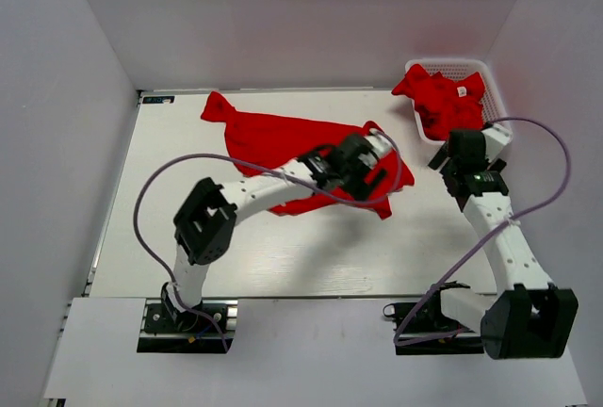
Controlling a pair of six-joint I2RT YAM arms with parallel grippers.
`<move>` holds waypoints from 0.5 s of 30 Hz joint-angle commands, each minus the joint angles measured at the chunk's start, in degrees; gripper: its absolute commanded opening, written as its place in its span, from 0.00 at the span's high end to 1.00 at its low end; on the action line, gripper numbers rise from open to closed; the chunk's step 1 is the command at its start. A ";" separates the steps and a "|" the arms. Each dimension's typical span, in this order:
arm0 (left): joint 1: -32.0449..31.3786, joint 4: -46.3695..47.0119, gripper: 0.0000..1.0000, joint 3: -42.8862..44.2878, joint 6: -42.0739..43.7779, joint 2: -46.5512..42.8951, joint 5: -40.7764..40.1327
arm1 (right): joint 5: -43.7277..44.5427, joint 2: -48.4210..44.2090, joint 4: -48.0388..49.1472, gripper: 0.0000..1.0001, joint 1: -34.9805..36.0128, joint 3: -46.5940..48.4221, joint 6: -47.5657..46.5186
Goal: Fold and stack the t-shirts
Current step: Flatten out the tshirt
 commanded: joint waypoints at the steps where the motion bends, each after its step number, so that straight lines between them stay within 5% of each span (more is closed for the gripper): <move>1: -4.11 -0.52 0.00 6.25 1.32 2.90 -1.98 | 6.51 -3.42 -0.71 0.10 -2.74 -0.48 1.56; 15: -10.00 3.35 0.00 18.47 0.61 18.73 -6.56 | 5.02 -9.23 -2.46 0.10 -8.82 5.68 -1.43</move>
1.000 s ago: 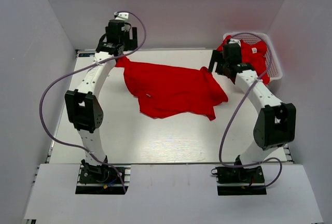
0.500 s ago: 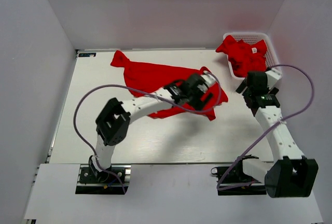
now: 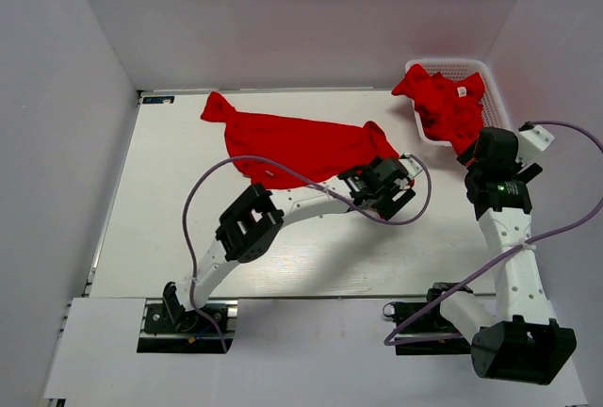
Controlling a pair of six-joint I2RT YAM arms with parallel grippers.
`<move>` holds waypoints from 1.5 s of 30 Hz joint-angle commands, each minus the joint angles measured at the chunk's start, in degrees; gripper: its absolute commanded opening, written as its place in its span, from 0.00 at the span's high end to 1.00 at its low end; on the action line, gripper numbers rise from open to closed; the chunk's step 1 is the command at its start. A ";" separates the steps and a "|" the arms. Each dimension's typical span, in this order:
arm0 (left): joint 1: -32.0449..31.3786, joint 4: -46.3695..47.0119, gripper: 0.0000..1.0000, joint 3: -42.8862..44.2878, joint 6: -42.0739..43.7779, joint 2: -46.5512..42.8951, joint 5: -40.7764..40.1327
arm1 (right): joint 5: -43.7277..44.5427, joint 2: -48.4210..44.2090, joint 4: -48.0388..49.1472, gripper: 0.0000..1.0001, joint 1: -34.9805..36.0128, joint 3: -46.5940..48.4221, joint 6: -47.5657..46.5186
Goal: Fold and stack the t-shirts
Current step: Flatten out the tshirt
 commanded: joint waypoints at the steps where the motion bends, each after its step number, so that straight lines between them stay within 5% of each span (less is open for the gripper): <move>1: -1.19 0.96 0.00 6.06 -0.28 1.86 0.06 | 0.21 -1.20 0.42 0.10 -0.75 2.29 -1.00; 6: -1.73 -0.27 0.04 7.40 -0.90 4.59 1.20 | -1.90 0.37 1.21 0.10 -1.28 2.03 -1.79; 12: -2.25 0.24 0.31 5.56 -1.43 5.74 -0.72 | -4.01 2.39 2.26 0.10 -2.25 1.67 -2.49; 17: -2.78 0.78 1.00 4.93 -0.81 5.74 -4.41 | -8.13 3.10 3.93 0.10 -3.12 0.44 -3.37; 27: -0.24 11.05 1.00 -8.23 -2.83 -12.68 -8.54 | -21.29 6.53 6.82 0.10 -3.57 -2.89 -4.95; 35: 3.72 15.37 1.00 -19.05 -2.83 -25.90 -23.55 | -41.09 11.17 14.22 0.10 -2.95 -7.55 -8.82; 37: 6.95 13.97 1.00 -19.76 -6.07 -26.95 -28.67 | -43.37 12.94 14.92 0.10 -2.43 -7.47 -9.52; 45: 17.60 14.67 1.00 -27.76 -8.98 -34.16 -27.35 | -42.34 23.74 19.57 0.10 1.52 -6.41 -9.70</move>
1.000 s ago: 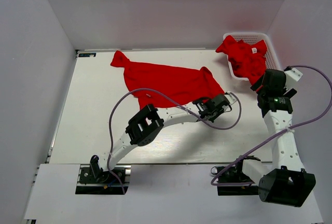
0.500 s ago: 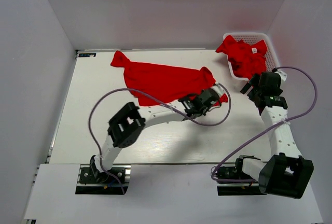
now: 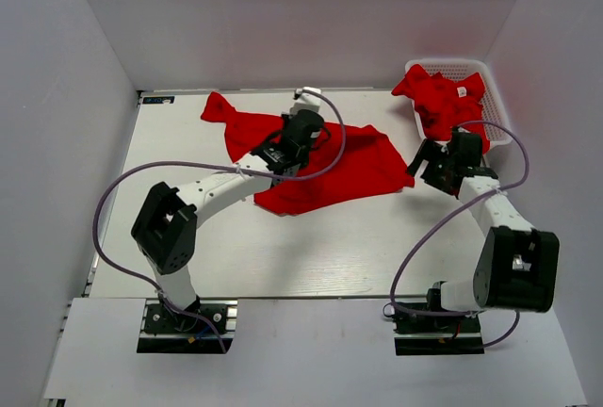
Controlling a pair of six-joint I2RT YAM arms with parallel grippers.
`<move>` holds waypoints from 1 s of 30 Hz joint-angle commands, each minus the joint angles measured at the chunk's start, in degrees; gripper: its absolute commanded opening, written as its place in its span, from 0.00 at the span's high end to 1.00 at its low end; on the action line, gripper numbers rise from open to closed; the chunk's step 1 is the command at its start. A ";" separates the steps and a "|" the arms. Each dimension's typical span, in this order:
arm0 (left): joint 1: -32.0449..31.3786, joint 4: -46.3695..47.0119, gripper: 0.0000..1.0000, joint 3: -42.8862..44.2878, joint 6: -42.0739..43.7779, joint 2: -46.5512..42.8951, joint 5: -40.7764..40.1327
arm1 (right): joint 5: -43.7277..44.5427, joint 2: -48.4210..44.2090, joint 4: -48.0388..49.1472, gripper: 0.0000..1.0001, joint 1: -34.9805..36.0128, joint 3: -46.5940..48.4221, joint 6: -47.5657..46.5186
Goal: Fold and stack the t-shirts
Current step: Flatten out the tshirt
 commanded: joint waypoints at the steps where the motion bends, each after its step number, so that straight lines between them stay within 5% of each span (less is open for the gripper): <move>1: 2.92 -0.57 1.00 -1.99 -1.95 -4.63 -0.91 | 0.35 3.91 3.86 0.10 1.97 1.48 -0.96; 24: 12.94 -0.13 1.00 -7.97 -3.18 -8.60 7.01 | 15.48 25.18 4.57 0.14 9.00 12.11 3.53; 27: 13.47 -0.13 1.00 -7.97 -3.18 -8.60 7.53 | 15.39 25.71 4.83 0.45 9.27 12.29 3.17; 28: 13.48 -0.13 1.00 -7.97 -3.18 -8.60 7.53 | 15.48 25.62 5.62 0.67 9.27 12.12 3.17; 30: 14.00 -0.13 1.00 -7.45 -3.18 -8.60 7.53 | 15.66 24.66 6.50 0.86 9.35 11.59 2.74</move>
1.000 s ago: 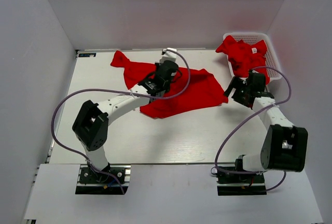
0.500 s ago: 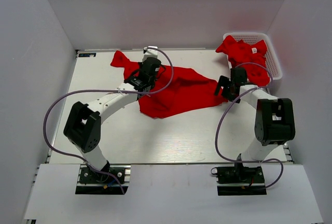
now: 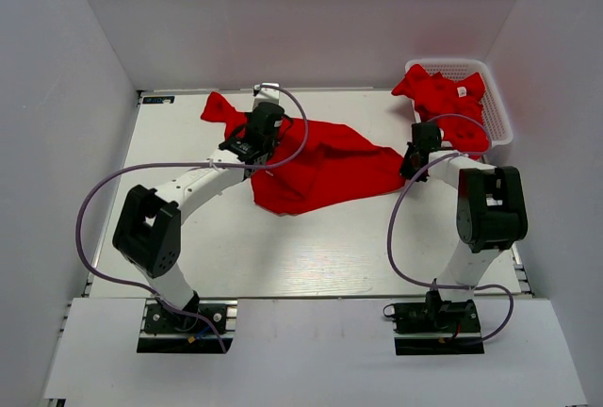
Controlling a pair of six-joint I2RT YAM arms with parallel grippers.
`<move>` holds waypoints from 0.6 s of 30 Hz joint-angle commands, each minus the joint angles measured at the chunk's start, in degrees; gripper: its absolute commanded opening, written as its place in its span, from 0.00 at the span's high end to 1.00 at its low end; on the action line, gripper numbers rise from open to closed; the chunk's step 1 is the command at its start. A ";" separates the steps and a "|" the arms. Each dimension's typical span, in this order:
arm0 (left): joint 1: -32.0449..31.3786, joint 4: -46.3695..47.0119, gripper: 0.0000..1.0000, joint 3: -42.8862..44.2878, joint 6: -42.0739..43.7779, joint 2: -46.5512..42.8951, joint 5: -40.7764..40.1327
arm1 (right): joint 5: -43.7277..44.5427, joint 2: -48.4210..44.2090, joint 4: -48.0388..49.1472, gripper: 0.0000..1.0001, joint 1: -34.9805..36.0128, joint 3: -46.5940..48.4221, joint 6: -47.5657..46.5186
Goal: Fold and stack the t-shirts
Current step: Flatten out the tshirt
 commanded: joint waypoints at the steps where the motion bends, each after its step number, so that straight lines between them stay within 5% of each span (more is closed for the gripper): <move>1: 1.06 0.99 1.00 1.03 -0.44 -3.90 0.58 | 1.36 -0.80 2.83 0.99 0.41 0.70 0.05; 9: 1.59 -0.77 1.00 7.36 4.47 -8.37 -5.12 | -1.27 -9.42 4.67 1.00 0.59 3.59 -8.55; 18: 1.59 1.43 1.00 13.50 14.14 -24.18 -7.95 | -11.97 -32.26 13.21 1.00 0.59 4.90 -19.28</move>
